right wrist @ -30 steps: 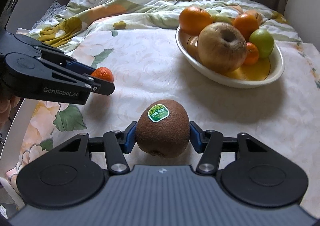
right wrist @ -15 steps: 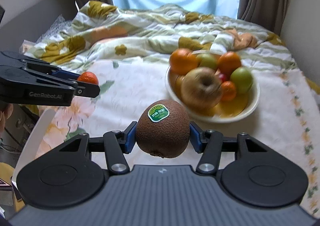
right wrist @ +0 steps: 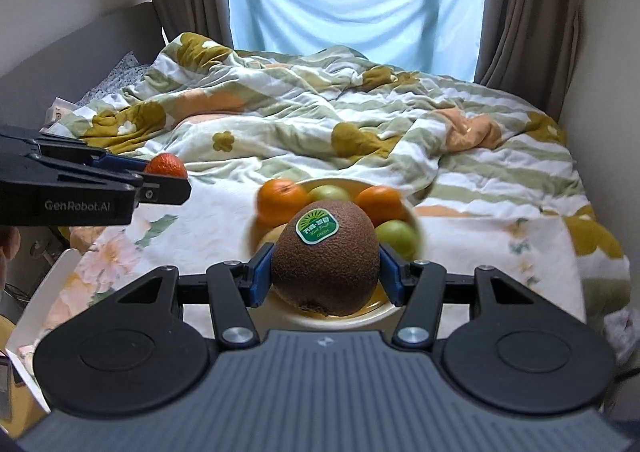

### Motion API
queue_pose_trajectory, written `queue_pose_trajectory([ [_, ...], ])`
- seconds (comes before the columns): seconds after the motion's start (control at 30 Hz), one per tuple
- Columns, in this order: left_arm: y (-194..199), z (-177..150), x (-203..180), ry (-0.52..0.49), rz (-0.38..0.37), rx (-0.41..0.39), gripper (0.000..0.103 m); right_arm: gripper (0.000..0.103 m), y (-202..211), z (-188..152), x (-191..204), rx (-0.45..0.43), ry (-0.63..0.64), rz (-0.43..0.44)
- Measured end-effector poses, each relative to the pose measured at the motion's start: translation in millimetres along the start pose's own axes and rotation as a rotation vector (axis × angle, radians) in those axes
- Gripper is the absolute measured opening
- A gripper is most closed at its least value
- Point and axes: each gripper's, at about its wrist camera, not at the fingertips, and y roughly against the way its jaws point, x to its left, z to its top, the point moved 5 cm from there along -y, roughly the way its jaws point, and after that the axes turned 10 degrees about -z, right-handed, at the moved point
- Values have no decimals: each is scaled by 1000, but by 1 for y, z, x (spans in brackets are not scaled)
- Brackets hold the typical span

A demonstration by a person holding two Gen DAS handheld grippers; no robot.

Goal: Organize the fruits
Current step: 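Carry the tangerine and kiwi over the bowl in both tools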

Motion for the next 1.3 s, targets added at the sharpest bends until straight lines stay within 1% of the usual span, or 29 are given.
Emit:
queue_pose_trajectory([
  [0.2,-49,15,-23,-9,-1,31,39,69,-23,5,-42,6,8,11],
  [0.43,-106,18,-29,-6,23,93,39,69,-53,2,-80,33,1,25],
  [0.63,-133,10,-30,-22,57,156,39,69,-74,-3,-97,58,0,44],
  [0.83,-144,7,-30,-36,81,187,41,69,-83,-7,-103,71,-13,58],
  [0.9,-142,8,-33,-46,93,176,62,69,-84,-7,-105,72,-14,60],
  [0.93,-139,9,-34,-53,94,162,81,69,-84,-7,-105,71,-13,59],
  [0.97,-134,11,-37,-60,92,139,89,69,-84,-7,-105,70,-14,58],
  [1.0,-128,12,-39,-66,84,118,90,69,-84,-7,-106,69,-15,57],
  [1.07,-116,14,-42,-72,77,100,90,69,-83,-6,-108,64,-21,58],
  [1.13,-103,15,-41,-70,90,85,91,69,-80,-4,-109,58,-24,57],
  [1.23,-82,16,-35,-44,98,53,96,69,-73,-2,-110,46,-24,50],
  [1.3,-67,15,-29,-12,78,22,98,69,-70,-1,-108,42,-25,48],
])
